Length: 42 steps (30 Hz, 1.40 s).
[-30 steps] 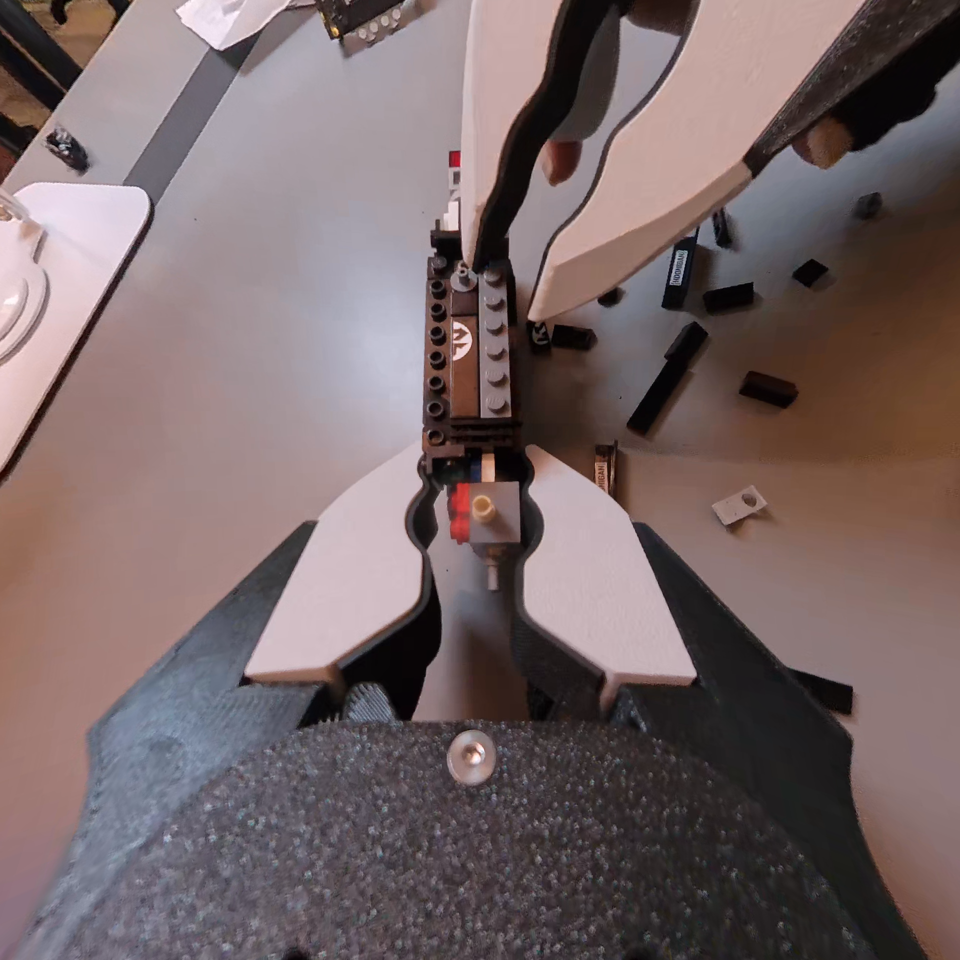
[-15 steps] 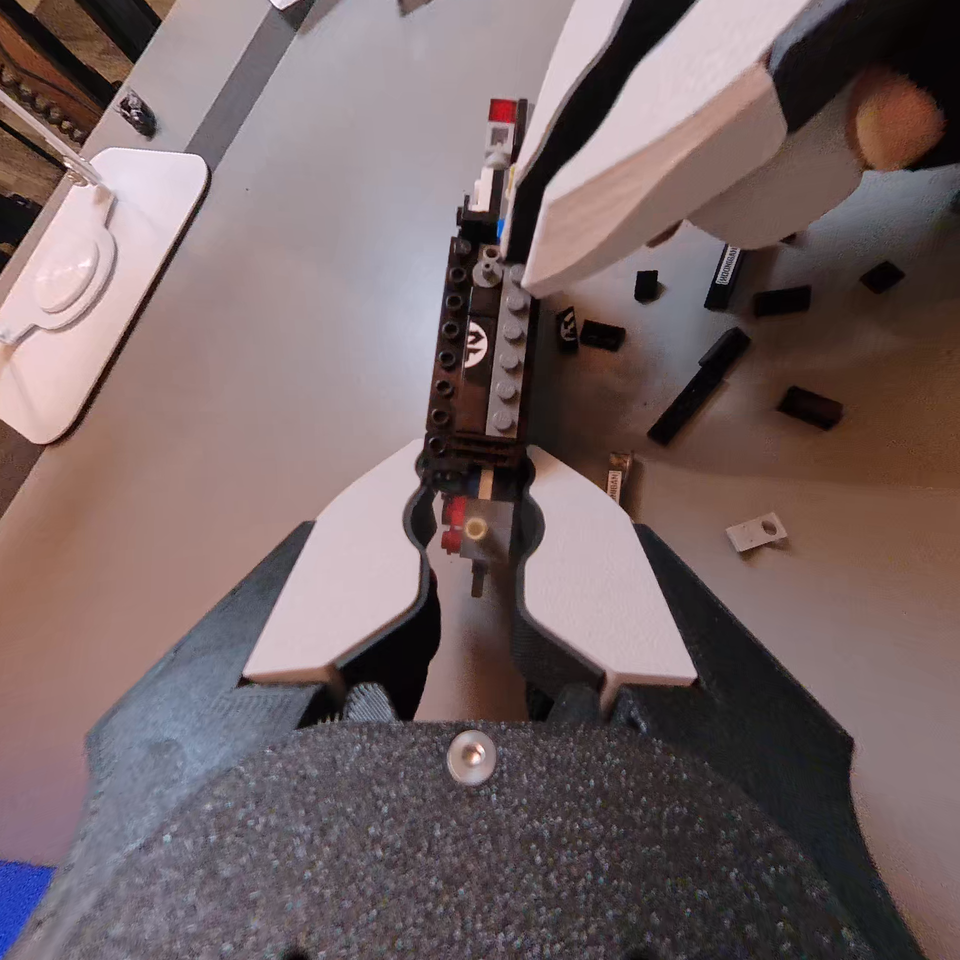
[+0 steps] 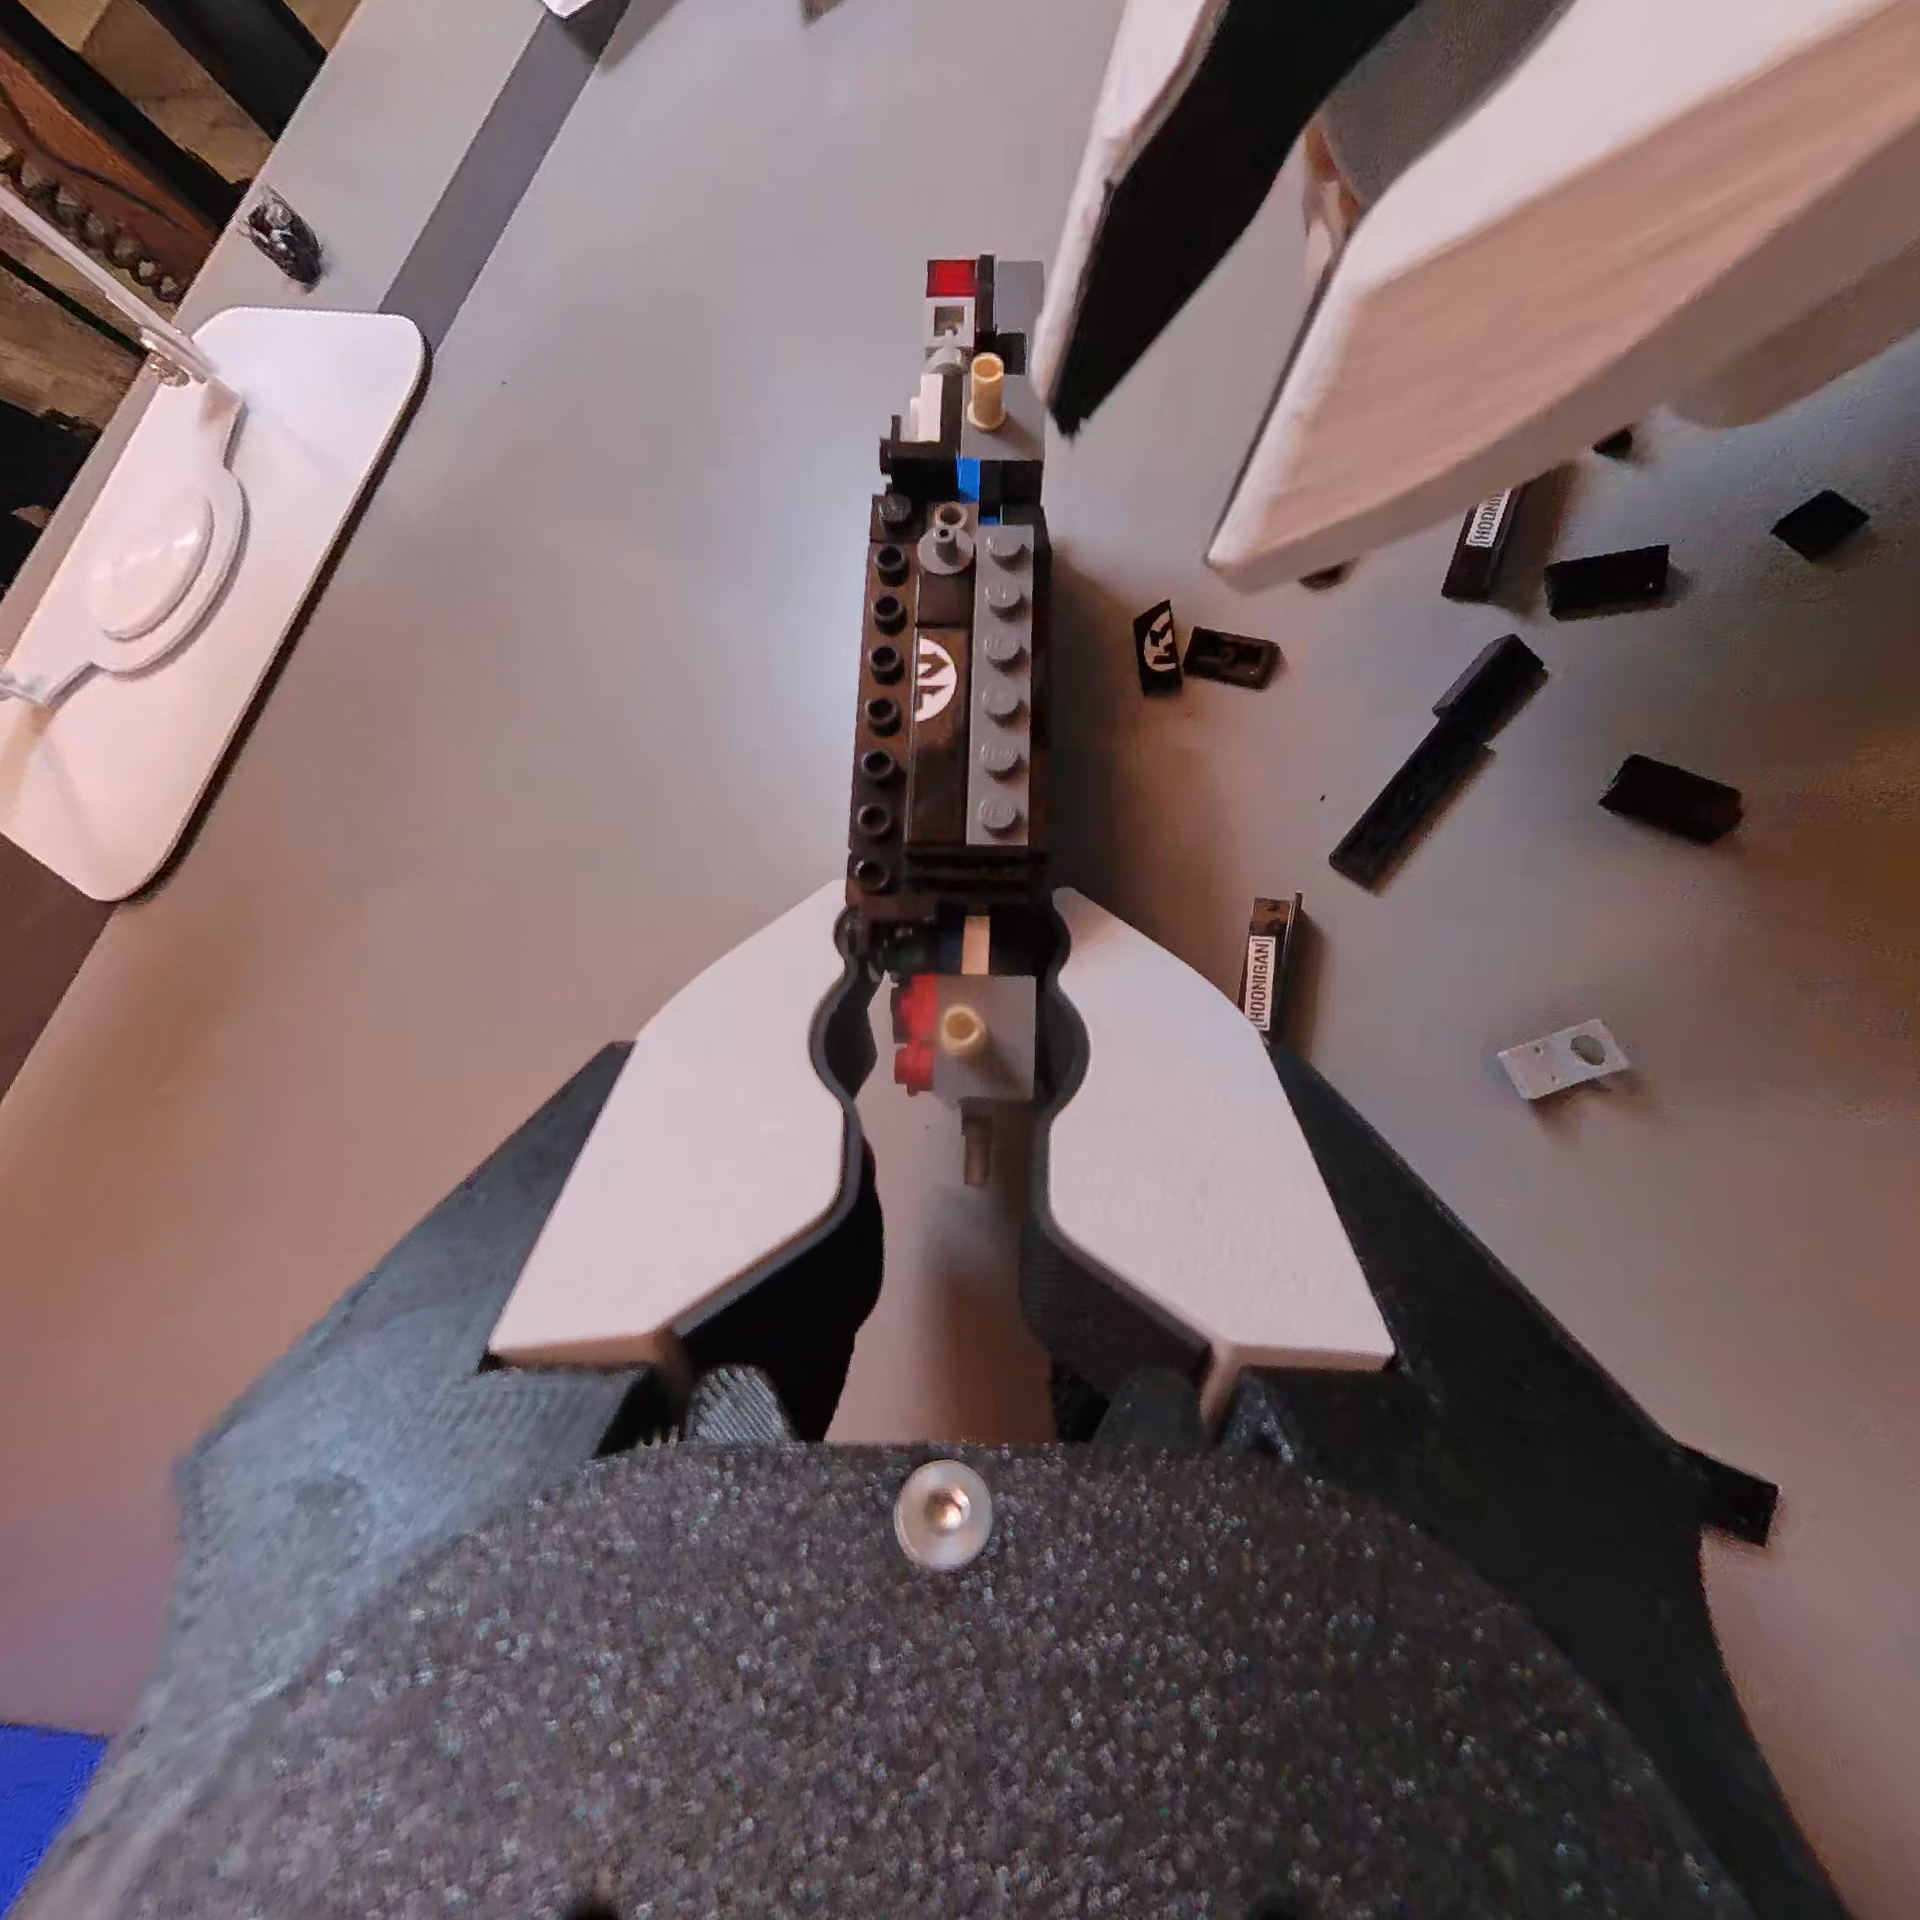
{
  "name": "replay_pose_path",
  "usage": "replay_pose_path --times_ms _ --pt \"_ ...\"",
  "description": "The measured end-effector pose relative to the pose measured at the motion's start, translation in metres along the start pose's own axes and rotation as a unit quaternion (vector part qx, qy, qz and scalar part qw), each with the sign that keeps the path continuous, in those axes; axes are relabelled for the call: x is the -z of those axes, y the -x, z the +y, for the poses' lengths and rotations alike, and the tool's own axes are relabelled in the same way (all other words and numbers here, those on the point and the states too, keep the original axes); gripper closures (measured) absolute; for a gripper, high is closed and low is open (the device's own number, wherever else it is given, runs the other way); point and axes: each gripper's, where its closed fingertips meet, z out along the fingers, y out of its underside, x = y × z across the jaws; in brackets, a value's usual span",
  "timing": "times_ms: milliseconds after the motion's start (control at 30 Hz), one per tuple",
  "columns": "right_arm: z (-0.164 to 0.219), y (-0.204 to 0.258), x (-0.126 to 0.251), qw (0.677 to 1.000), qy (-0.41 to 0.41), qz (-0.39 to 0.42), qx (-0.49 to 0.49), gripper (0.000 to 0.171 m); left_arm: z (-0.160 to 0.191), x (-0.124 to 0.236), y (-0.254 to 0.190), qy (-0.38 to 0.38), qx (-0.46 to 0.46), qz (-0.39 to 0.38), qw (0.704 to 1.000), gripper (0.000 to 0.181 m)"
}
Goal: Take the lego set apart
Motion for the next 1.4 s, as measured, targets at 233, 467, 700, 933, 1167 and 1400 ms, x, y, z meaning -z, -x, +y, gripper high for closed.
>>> replay_pose_path --times_ms 233,467,700,933,1167,1400 --pt "0.022 -0.014 -0.008 0.997 0.041 0.058 0.031 0.14 -0.001 0.0 -0.002 -0.012 0.014 0.014 1.0 0.152" --pt "0.027 -0.018 -0.016 0.998 0.047 0.046 0.005 0.143 -0.005 -0.005 -0.009 -0.037 -0.01 0.035 0.999 0.136" --pt "0.029 -0.02 -0.019 0.998 0.041 0.052 -0.023 0.149 -0.014 -0.008 -0.003 -0.055 -0.048 0.003 0.997 0.146" --pt "0.027 -0.027 -0.019 0.993 0.011 0.062 -0.104 0.157 -0.015 -0.009 -0.001 -0.033 -0.05 -0.019 0.998 0.149" --pt "0.025 -0.029 -0.018 0.989 -0.019 0.044 -0.143 0.161 -0.014 -0.01 0.0 -0.021 -0.035 -0.024 0.999 0.15" --pt "0.005 0.021 -0.026 0.997 -0.052 -0.043 -0.039 0.171 -0.021 -0.017 0.0 -0.019 -0.044 -0.023 0.999 0.15"
